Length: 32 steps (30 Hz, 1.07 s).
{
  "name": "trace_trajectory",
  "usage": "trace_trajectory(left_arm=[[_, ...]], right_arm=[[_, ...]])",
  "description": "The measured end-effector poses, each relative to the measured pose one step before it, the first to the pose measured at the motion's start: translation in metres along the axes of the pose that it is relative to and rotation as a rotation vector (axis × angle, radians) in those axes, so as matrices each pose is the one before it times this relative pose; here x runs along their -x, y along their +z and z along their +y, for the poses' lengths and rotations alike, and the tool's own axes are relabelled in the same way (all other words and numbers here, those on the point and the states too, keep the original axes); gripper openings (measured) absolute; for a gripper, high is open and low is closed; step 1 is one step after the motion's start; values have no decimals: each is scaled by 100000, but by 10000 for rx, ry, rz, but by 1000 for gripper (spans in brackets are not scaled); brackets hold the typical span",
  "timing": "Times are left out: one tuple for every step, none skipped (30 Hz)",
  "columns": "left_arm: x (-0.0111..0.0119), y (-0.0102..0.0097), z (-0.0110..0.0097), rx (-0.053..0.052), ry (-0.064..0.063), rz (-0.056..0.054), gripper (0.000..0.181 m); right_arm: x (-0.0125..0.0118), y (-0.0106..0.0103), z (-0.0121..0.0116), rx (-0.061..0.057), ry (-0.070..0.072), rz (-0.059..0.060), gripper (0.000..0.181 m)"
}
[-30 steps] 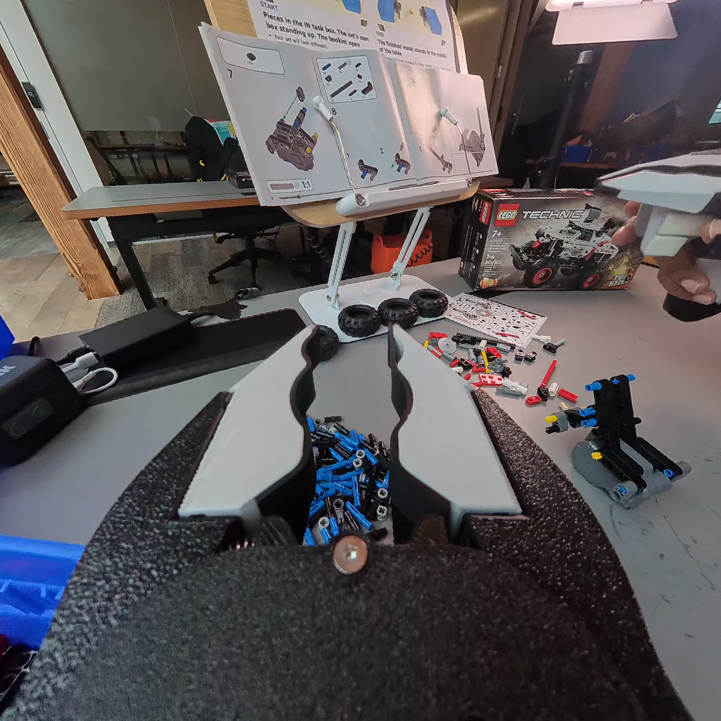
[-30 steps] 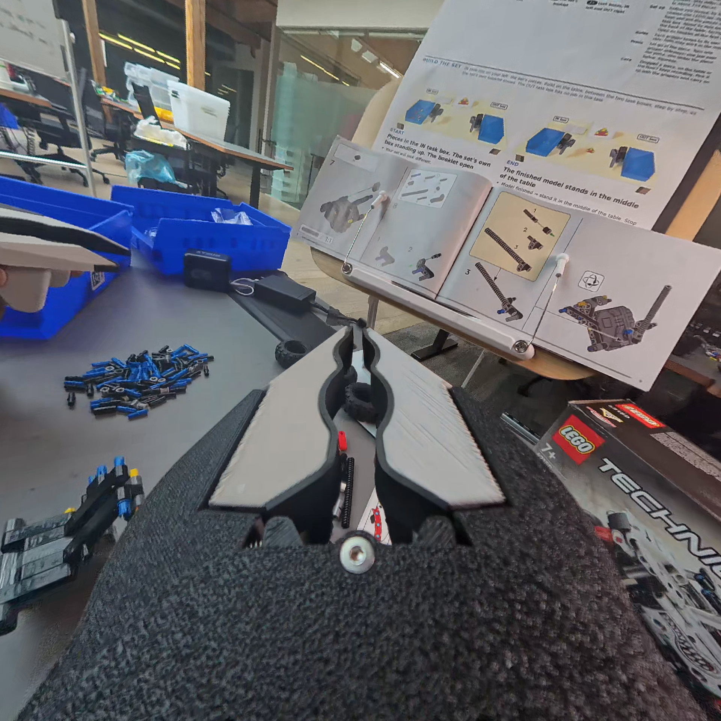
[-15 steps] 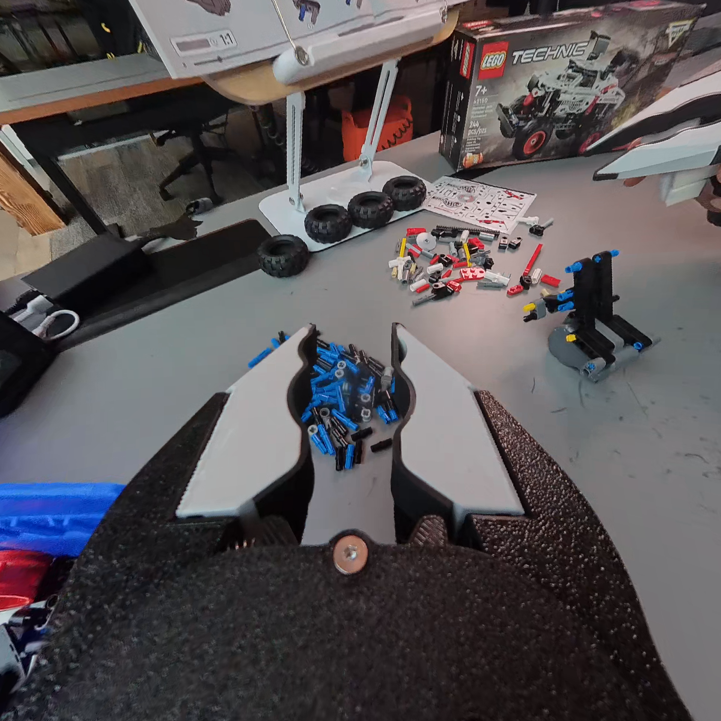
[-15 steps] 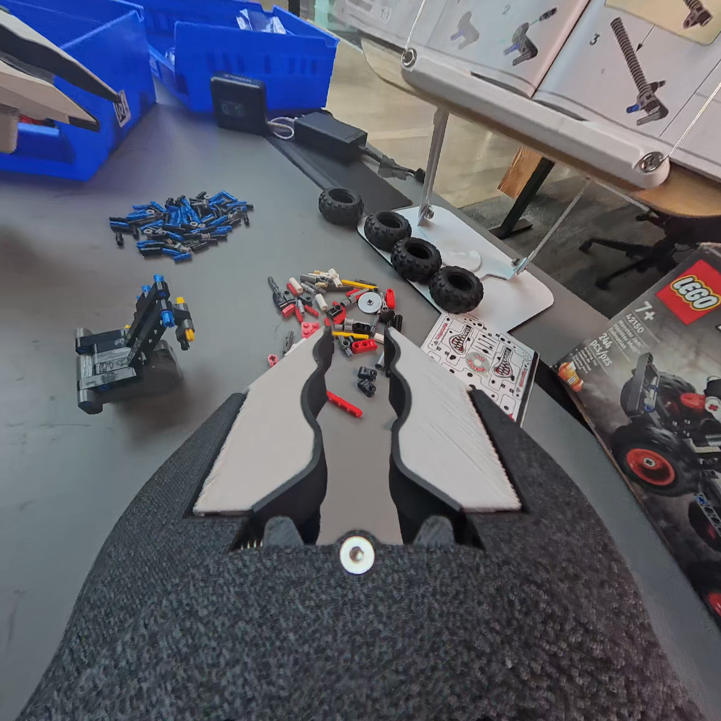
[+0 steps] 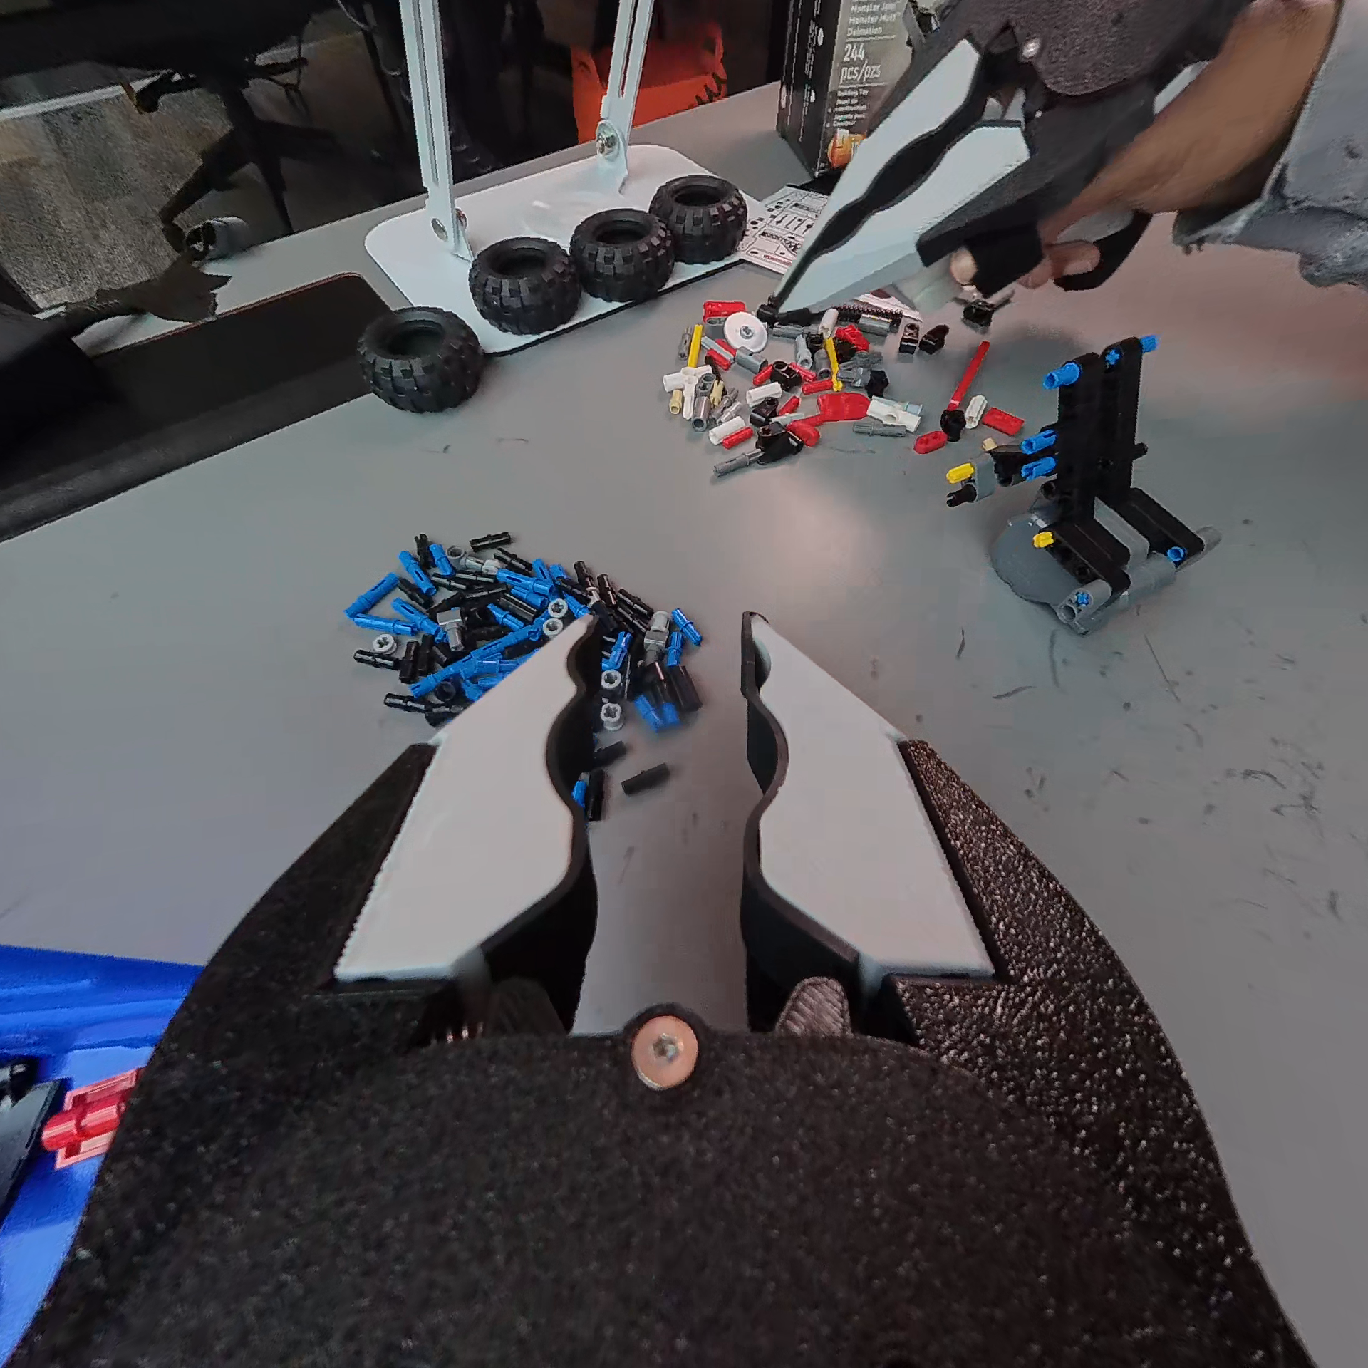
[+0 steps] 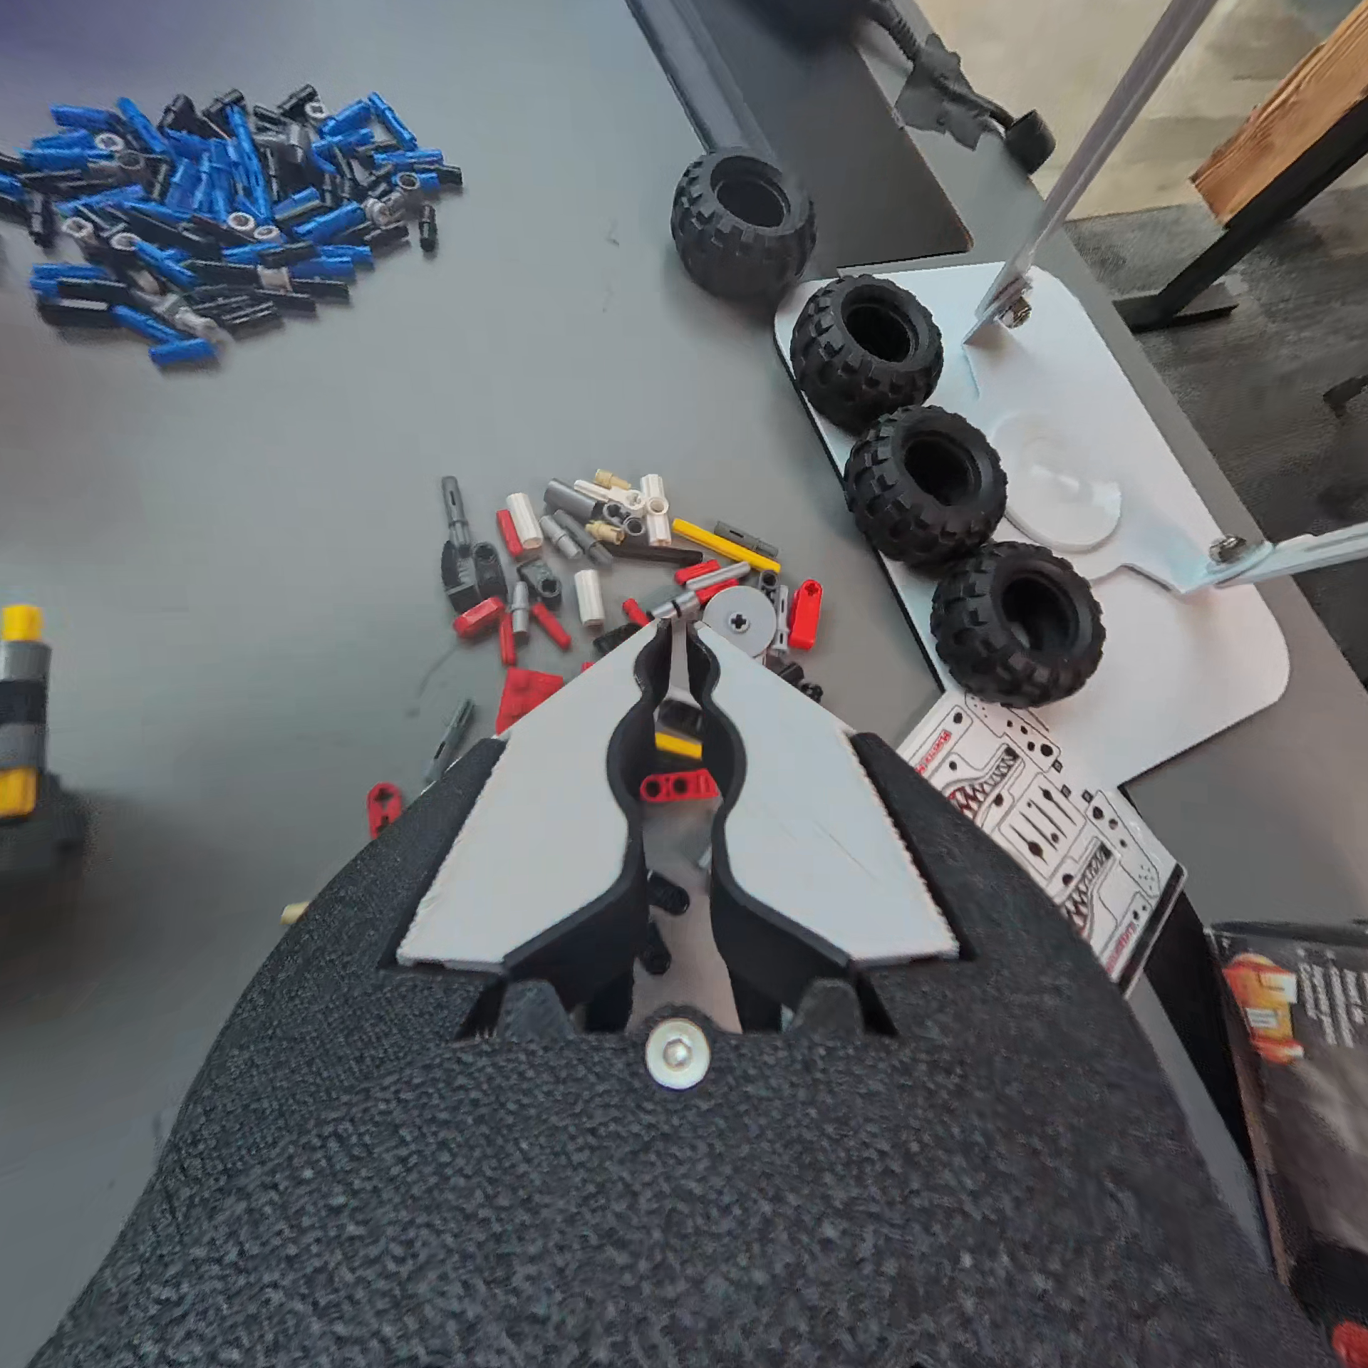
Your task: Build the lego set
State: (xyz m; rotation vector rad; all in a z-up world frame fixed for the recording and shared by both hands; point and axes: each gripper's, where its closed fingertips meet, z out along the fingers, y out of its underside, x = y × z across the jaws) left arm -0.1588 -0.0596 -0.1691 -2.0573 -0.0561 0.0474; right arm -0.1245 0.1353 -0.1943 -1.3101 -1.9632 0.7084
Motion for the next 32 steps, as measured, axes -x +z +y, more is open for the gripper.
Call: trace_trajectory(left_arm=[[-21, 6, 0, 4, -6, 5, 38], [-23, -21, -21, -9, -9, 13, 38], [-3, -32, -29, -11, -8, 13, 38], [28, -42, -20, -8, -3, 2, 38], [52, -44, -14, -4, -3, -8, 38], [66, -50, -13, -6, -11, -8, 38], [61, -56, -32, -16, -23, -2, 38], [69, -72, -42, -23, -30, 3, 38], [55, -71, -52, -20, -29, 6, 38], [43, -62, -40, -15, -24, 9, 38], [47, -67, -48, -14, -21, 8, 38], [33, -44, -50, -15, -21, 11, 38], [0, -39, -26, -11, -20, 20, 38], [-2, -19, -27, -2, -19, 20, 38], [-1, -11, 9, 4, -15, 15, 38], [-25, 3, 8, 9, -6, 14, 38], [-27, 2, 7, 8, 7, 8, 38], [-30, -8, -3, 3, 17, 1, 38], [-41, -10, -18, -2, 20, 3, 38], [-41, -21, -27, -4, 18, 10, 38], [-40, -8, -22, -4, 14, 7, 38], [-18, -9, -19, -1, 9, 3, 38], [-15, -7, -4, 3, 5, 6, 38], [6, -2, 22, 10, 1, 3, 38], [26, -3, 26, 13, 0, -5, 38], [30, -2, 24, 11, 0, -7, 38], [32, -24, 4, 3, 0, -8, 38], [37, -39, -11, -8, -1, -11, 38], [34, -44, -35, -13, -2, -10, 38], [31, -56, -44, -15, -3, -7, 38], [26, -54, -48, -18, -3, -4, 38], [14, -32, -47, -17, -4, 3, 38]], right_arm=[[-494, 970, -226, 252, 161, -114, 4], [-310, 881, -241, 234, 235, -207, 4], [-351, 760, -343, 157, 268, -138, 3], [-390, 628, -310, 151, 251, -69, 0], [-251, 515, -229, 170, 228, -106, 0], [-229, 403, -44, 265, 213, -72, 0], [-143, 314, 192, 378, 138, -69, 0], [-128, 207, 232, 329, 26, -17, 0], [-9, 98, 179, 212, -48, -41, 0], [-59, -13, 117, 130, 9, 8, 0], [-81, -54, 131, 107, 65, 20, 1], [-26, -81, 153, 79, 60, -8, 2], [-36, -102, 166, 81, 47, -6, 2], [-57, -114, 169, 99, 11, 17, 2], [-33, -102, 189, 110, -20, 6, 3], [-13, -123, 196, 138, -2, -12, 5], [37, -125, 185, 144, -6, -61, 7], [9, -89, 143, 136, -4, -31, 9], [-77, -78, 33, 75, -11, 39, 10], [3, -55, -101, 14, -18, 8, 10], [173, -29, -170, -7, 39, -92, 10], [242, 1, -307, -52, 117, -129, 10], [216, 50, -304, -36, 141, -110, 11], [118, 113, -211, 36, 145, -53, 10], [-39, 199, -2, 149, 149, 36, 10], [-64, 224, 64, 163, 132, 30, 10], [-123, 194, 40, 124, 161, 54, 10], [-143, 90, -37, 63, 195, 41, 11], [-194, 17, 9, 90, 205, 53, 11], [-164, 12, 58, 71, 128, 45, 11], [-96, -18, 48, 51, 148, 4, 11], [3, -6, 110, 59, 134, -58, 12]])
